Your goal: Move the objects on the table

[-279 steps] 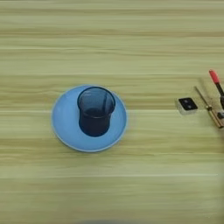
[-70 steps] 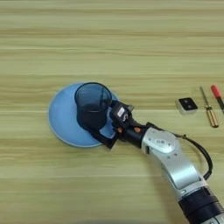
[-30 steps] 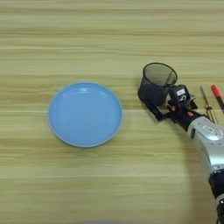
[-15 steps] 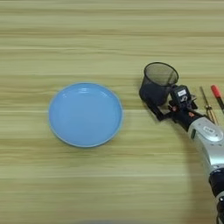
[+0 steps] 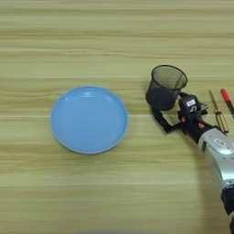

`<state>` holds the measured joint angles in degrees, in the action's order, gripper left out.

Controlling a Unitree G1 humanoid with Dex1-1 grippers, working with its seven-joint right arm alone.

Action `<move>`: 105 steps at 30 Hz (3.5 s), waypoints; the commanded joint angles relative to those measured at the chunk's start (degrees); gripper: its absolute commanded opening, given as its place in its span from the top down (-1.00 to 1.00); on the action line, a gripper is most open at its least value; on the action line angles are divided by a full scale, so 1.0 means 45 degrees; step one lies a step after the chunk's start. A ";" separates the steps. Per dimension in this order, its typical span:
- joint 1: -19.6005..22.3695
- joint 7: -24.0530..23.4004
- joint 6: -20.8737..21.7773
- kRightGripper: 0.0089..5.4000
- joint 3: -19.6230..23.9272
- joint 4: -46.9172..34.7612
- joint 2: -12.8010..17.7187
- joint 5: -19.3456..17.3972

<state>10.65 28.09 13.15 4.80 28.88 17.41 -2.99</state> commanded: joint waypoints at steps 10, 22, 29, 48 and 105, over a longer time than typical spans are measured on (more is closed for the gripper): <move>-0.1523 -0.0034 -0.0924 -0.98 -0.0021 -0.4512 0.0487 -0.0106; -0.3507 0.0775 -0.2748 -0.98 -0.0538 -0.8063 0.0375 -0.0741; -0.3540 0.0891 -0.3158 -0.98 -0.1230 -0.8902 0.0221 -0.0540; -0.2293 0.0847 -0.3595 -0.98 -0.4075 -0.8941 -0.0754 0.0583; 0.0692 -0.2857 -0.4182 -0.98 -0.3777 -0.3061 -0.3034 0.1567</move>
<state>11.14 17.06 -6.82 -13.62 13.72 2.48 2.94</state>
